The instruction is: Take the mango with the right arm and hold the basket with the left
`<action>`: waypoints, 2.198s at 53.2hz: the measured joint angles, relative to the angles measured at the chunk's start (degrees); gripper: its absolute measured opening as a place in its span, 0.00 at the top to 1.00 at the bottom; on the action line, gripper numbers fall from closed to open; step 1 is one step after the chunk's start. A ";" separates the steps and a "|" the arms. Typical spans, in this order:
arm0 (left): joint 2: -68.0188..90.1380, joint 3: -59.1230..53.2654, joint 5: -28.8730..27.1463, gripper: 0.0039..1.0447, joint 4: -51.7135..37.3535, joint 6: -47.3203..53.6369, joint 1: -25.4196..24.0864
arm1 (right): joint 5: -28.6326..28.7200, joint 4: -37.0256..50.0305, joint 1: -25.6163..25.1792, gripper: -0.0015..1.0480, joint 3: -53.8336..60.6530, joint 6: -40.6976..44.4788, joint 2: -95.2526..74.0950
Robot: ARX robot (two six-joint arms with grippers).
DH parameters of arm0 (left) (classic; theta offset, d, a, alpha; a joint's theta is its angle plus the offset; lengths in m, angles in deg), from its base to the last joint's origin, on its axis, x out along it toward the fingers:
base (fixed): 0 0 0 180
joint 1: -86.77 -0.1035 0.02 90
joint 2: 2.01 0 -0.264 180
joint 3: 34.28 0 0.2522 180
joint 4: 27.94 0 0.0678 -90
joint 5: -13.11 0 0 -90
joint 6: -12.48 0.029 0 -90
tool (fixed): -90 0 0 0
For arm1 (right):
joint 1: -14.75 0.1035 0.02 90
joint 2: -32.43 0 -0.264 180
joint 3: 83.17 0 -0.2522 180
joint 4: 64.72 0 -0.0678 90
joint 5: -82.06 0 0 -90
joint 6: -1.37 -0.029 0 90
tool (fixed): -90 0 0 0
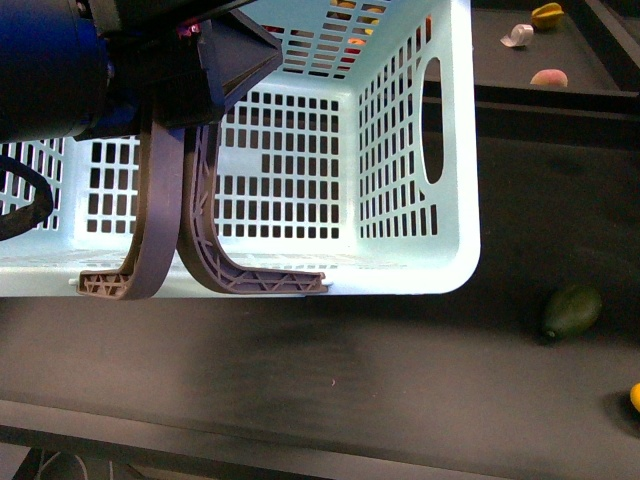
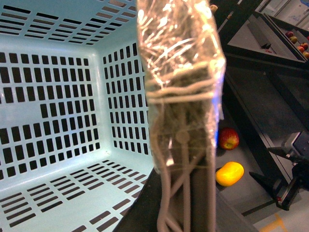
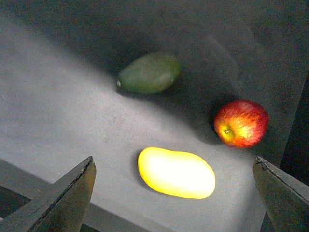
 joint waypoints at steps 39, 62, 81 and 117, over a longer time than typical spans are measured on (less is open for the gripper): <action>0.00 0.00 0.00 0.95 0.00 -0.02 0.00 | -7.82 -8.87 -6.99 0.08 -21.84 18.99 -28.33; 0.00 0.00 0.00 0.95 0.00 -0.02 0.00 | -11.76 -11.45 -6.12 0.08 -31.98 21.29 -37.38; 0.00 0.00 0.04 0.95 0.00 -0.02 0.00 | -12.41 -13.62 -5.49 0.08 -36.33 15.80 -40.39; 0.00 0.00 0.02 0.95 0.00 -0.02 0.00 | -10.45 -13.05 -5.90 0.36 -35.56 12.26 -40.76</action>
